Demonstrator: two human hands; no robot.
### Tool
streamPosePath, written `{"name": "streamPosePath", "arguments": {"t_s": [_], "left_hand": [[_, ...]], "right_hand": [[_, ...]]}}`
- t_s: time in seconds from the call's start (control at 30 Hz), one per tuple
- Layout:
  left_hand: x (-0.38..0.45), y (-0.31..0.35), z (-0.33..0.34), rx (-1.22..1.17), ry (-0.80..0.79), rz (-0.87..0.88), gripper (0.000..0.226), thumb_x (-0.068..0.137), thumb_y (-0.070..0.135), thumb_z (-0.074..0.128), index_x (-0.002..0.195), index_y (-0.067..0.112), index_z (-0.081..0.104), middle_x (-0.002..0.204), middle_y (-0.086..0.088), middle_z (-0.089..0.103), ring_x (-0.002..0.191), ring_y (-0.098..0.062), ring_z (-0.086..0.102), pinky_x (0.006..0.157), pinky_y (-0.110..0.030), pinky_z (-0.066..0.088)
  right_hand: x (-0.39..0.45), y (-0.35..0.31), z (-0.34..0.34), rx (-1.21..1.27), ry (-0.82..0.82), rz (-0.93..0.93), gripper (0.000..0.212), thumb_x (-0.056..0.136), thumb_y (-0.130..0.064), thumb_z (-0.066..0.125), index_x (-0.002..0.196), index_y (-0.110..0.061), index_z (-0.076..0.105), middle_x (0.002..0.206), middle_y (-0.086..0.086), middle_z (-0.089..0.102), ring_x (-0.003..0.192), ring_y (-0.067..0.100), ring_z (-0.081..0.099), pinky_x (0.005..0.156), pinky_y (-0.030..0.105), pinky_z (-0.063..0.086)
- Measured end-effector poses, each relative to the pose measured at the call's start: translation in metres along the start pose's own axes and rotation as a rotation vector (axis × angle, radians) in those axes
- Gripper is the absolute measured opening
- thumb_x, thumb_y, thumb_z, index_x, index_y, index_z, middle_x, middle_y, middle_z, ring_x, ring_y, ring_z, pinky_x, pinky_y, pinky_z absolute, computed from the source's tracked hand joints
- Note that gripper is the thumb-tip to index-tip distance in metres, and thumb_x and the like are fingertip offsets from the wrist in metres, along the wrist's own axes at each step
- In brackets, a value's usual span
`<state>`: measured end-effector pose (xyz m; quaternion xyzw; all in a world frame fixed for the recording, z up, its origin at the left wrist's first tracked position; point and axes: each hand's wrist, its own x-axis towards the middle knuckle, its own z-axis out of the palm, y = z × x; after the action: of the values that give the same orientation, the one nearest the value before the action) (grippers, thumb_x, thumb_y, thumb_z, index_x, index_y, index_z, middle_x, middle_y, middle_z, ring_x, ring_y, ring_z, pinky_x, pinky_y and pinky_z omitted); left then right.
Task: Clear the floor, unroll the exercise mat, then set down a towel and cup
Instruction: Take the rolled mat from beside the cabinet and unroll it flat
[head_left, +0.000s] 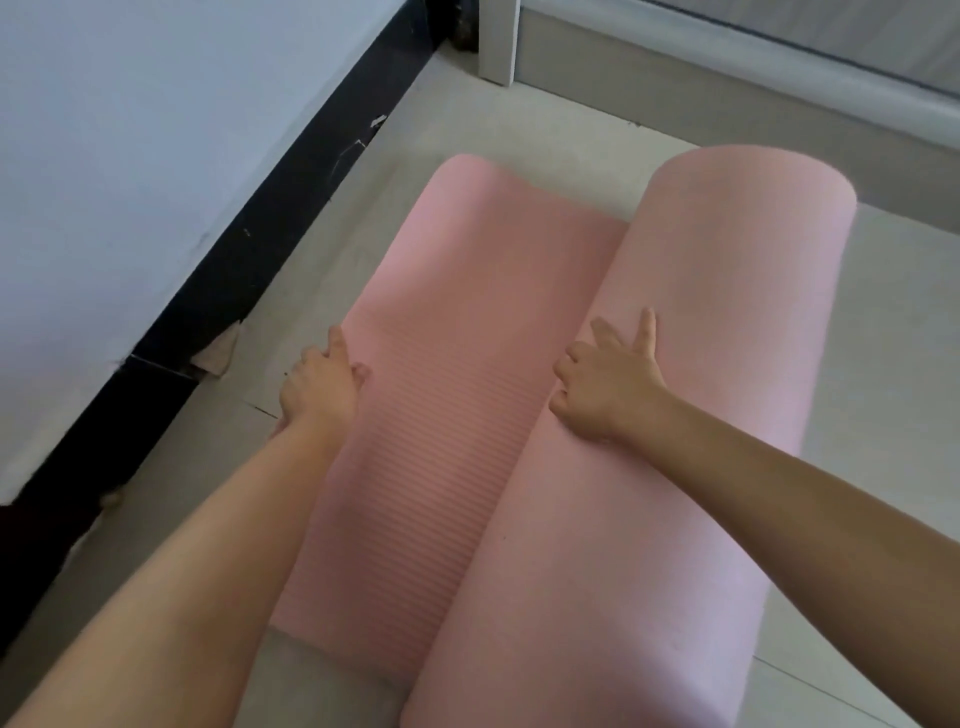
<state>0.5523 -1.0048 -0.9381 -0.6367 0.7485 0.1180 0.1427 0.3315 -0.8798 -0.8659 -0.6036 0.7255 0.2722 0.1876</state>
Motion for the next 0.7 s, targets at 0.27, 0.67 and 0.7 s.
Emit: {"name": "streamPosePath", "arguments": {"t_s": [0.27, 0.67, 0.7], "left_hand": [[-0.007, -0.003, 0.013, -0.021, -0.048, -0.035, 0.065, 0.096, 0.036, 0.04, 0.149, 0.01, 0.012, 0.133, -0.028, 0.042, 0.117, -0.04, 0.045, 0.092, -0.045, 0.042], [-0.025, -0.003, 0.02, 0.204, 0.037, 0.162, 0.059, 0.096, 0.022, 0.038, 0.149, 0.015, 0.013, 0.15, -0.015, 0.025, 0.135, -0.031, 0.026, 0.109, -0.043, 0.025], [-0.028, 0.002, 0.023, 0.224, 0.036, 0.27, 0.058, 0.095, 0.015, 0.036, 0.149, 0.017, 0.015, 0.155, -0.009, 0.018, 0.142, -0.028, 0.016, 0.114, -0.044, 0.017]], "right_hand": [[0.002, -0.005, 0.004, -0.027, 0.009, -0.056, 0.051, 0.091, -0.038, 0.023, 0.134, -0.016, 0.039, 0.141, 0.004, 0.042, 0.142, 0.03, 0.012, 0.106, 0.068, -0.011], [-0.002, -0.004, 0.006, -0.027, 0.006, -0.076, 0.052, 0.093, -0.044, 0.02, 0.142, -0.029, 0.026, 0.153, 0.0, 0.027, 0.144, 0.029, 0.006, 0.106, 0.068, -0.013], [-0.004, -0.001, 0.007, -0.025, -0.002, -0.077, 0.053, 0.093, -0.048, 0.018, 0.143, -0.033, 0.02, 0.155, -0.002, 0.021, 0.144, 0.029, 0.003, 0.105, 0.068, -0.014]]}}
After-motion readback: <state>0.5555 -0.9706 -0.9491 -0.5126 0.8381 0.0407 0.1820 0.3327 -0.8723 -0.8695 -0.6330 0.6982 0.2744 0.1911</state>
